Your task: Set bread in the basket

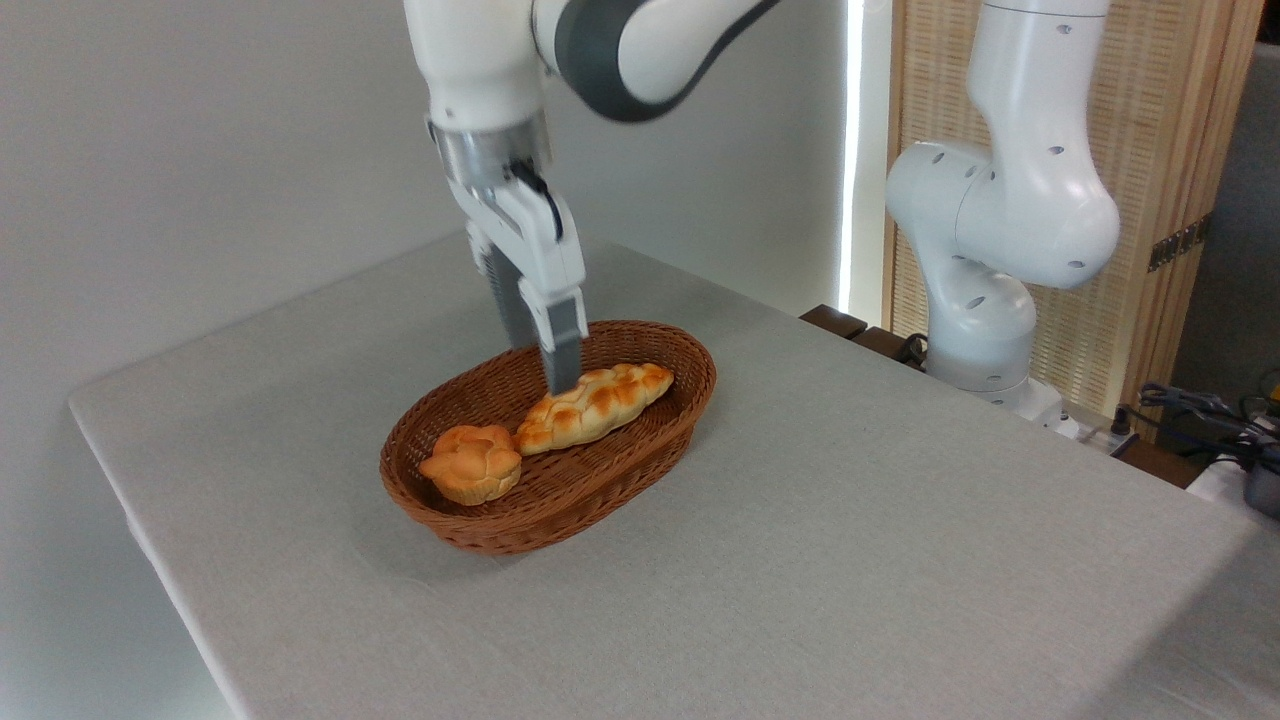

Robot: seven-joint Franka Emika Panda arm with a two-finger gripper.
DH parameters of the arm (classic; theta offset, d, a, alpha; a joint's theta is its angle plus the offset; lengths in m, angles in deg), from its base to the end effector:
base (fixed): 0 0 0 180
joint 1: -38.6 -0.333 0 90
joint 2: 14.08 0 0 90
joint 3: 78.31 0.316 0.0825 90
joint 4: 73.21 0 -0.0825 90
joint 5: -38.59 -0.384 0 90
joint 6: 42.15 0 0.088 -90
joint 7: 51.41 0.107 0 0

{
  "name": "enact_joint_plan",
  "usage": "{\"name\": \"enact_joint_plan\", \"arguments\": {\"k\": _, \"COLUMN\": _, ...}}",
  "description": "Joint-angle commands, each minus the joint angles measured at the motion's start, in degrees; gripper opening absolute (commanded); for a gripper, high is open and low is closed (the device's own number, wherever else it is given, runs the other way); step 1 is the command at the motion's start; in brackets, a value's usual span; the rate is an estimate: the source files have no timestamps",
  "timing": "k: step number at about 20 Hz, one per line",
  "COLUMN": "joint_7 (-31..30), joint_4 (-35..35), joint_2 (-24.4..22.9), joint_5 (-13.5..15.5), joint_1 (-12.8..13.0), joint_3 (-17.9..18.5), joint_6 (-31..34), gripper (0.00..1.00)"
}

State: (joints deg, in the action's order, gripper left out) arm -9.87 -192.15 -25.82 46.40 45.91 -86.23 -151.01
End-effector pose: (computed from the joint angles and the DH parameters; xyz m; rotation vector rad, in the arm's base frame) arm 0.4782 -0.1444 0.5194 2.7135 -1.3886 0.0765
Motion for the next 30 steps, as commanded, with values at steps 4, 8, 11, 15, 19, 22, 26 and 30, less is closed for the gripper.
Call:
{"name": "enact_joint_plan", "arguments": {"k": 4, "joint_7": 0.5, "joint_4": 14.0, "joint_2": 2.5, "joint_5": 0.2, "joint_1": -0.1, "joint_3": 6.2, "joint_6": 7.8, "gripper": 1.00}}
{"name": "enact_joint_plan", "arguments": {"k": 8, "joint_7": 0.5, "joint_4": 23.7, "joint_2": 7.2, "joint_5": 0.3, "joint_1": -0.1, "joint_3": 9.3, "joint_6": 15.9, "gripper": 1.00}}
{"name": "enact_joint_plan", "arguments": {"k": 11, "joint_7": 0.3, "joint_4": 27.5, "joint_2": 9.3, "joint_5": 0.4, "joint_1": -0.2, "joint_3": 10.7, "joint_6": 19.2, "gripper": 1.00}}
{"name": "enact_joint_plan", "arguments": {"k": 15, "joint_7": 0.1, "joint_4": 31.5, "joint_2": 12.0, "joint_5": 0.4, "joint_1": -0.2, "joint_3": 11.5, "joint_6": 20.9, "gripper": 1.00}}
{"name": "enact_joint_plan", "arguments": {"k": 19, "joint_7": 0.2, "joint_4": 32.3, "joint_2": 12.6, "joint_5": 0.0, "joint_1": -0.2, "joint_3": 11.5, "joint_6": 21.1, "gripper": 1.00}}
{"name": "enact_joint_plan", "arguments": {"k": 22, "joint_7": 0.4, "joint_4": 31.8, "joint_2": 12.4, "joint_5": -1.0, "joint_1": -0.1, "joint_3": 10.0, "joint_6": 22.6, "gripper": 1.00}}
{"name": "enact_joint_plan", "arguments": {"k": 26, "joint_7": 0.7, "joint_4": 31.1, "joint_2": 12.4, "joint_5": -4.0, "joint_1": -0.3, "joint_3": 8.5, "joint_6": 21.7, "gripper": 1.00}}
{"name": "enact_joint_plan", "arguments": {"k": 30, "joint_7": 0.2, "joint_4": 29.7, "joint_2": 11.9, "joint_5": -4.5, "joint_1": -0.5, "joint_3": 8.6, "joint_6": 17.0, "gripper": 1.00}}
